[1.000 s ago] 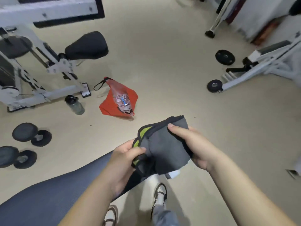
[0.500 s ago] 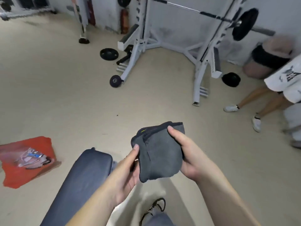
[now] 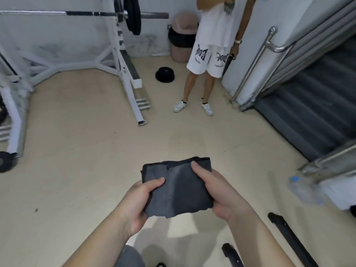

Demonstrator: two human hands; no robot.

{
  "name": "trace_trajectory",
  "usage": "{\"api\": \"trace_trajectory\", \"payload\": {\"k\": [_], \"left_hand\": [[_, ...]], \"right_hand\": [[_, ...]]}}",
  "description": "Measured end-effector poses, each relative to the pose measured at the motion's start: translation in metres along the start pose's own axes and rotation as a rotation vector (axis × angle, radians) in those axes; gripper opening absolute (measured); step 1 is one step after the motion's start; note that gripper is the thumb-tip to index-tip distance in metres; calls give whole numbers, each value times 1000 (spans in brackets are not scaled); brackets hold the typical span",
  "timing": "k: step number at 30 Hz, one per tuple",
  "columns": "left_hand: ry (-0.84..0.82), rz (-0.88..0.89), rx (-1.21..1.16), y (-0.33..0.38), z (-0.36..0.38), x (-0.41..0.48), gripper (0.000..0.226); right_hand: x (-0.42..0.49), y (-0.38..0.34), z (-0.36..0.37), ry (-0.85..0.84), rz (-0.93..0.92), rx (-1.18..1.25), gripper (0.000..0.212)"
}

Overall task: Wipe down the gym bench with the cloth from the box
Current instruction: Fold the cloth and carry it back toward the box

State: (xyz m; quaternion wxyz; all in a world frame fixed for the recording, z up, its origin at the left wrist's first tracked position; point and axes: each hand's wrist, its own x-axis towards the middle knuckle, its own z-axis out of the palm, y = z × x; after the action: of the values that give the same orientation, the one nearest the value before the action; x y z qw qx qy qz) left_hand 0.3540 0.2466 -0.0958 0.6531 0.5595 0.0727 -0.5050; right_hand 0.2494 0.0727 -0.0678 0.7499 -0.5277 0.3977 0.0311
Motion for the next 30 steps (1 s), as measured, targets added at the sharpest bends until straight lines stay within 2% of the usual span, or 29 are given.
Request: {"api": "trace_trajectory", "payload": {"k": [5, 10, 16, 23, 27, 30], "left_hand": [[-96, -79, 281, 32, 78, 85, 26], [-285, -154, 522, 53, 155, 160, 23], [-491, -175, 737, 71, 243, 219, 20], [-582, -197, 958, 30, 380, 286, 15], [-623, -218, 987, 9, 465, 316, 22], [-722, -202, 1019, 5, 519, 326, 18]], "right_hand": [[28, -14, -71, 227, -14, 149, 34], [45, -23, -128, 489, -69, 351, 29], [53, -37, -179, 708, -97, 561, 25], [74, -31, -281, 949, -128, 755, 23], [95, -43, -355, 975, -178, 765, 25], [106, -58, -405, 965, -213, 787, 26]]}}
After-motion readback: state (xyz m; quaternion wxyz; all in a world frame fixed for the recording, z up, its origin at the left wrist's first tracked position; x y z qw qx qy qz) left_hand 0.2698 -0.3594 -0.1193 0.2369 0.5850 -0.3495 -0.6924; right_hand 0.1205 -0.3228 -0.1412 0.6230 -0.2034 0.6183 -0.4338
